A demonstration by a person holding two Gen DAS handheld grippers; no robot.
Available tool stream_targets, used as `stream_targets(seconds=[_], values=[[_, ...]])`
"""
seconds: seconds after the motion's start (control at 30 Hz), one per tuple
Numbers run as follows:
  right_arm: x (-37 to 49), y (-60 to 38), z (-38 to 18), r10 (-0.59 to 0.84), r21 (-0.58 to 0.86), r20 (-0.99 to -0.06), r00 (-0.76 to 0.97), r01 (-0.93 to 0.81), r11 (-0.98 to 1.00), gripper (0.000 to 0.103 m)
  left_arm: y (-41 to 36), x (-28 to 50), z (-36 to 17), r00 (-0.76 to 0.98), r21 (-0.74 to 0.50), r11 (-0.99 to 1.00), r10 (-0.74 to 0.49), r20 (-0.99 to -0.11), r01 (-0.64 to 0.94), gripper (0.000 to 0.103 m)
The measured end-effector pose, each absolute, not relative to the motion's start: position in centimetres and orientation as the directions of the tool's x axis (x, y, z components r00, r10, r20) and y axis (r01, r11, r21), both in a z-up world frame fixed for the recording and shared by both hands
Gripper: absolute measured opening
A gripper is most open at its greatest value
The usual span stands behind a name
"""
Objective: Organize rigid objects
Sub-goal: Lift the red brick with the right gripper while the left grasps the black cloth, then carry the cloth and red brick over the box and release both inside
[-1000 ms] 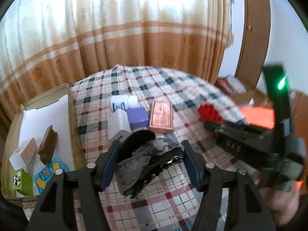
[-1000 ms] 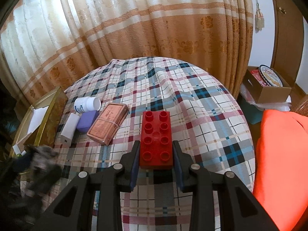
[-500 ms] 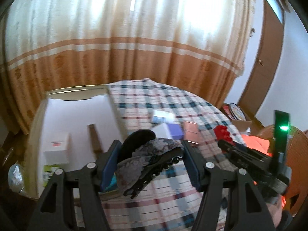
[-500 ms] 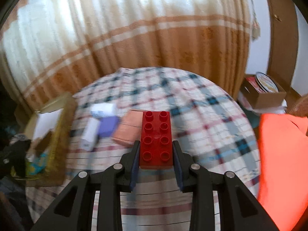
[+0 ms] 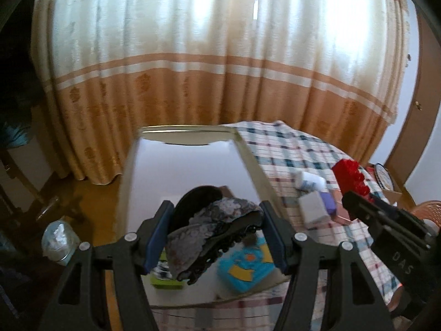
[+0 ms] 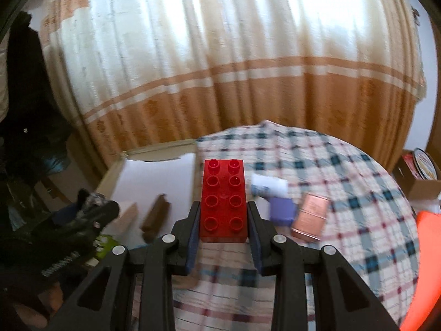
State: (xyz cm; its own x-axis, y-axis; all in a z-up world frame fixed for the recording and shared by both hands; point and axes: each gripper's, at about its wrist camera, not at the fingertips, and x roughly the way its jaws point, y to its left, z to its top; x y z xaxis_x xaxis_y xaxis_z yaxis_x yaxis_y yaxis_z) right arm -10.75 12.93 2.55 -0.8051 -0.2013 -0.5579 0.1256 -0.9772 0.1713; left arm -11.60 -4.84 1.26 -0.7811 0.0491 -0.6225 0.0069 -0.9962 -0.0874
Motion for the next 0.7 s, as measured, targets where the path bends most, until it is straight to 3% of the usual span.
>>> stream_targets(seconds=[0.3,0.7], values=[[-13.5,8.4,3.2,-0.228,0.137,-0.549,-0.804,0.182,-0.974,0.034,-6.7,-12.8,0.2,-0.756,-0.078,-0.995,0.006,-0.655,0.06,0.063],[-17.9,5.5,1.9,-0.232,0.121,-0.612,-0.756,0.2,-0.972,0.034,-8.0,-15.1,-1.3,-0.721,-0.056,-0.993,-0.034,-0.693,0.1,0.063]])
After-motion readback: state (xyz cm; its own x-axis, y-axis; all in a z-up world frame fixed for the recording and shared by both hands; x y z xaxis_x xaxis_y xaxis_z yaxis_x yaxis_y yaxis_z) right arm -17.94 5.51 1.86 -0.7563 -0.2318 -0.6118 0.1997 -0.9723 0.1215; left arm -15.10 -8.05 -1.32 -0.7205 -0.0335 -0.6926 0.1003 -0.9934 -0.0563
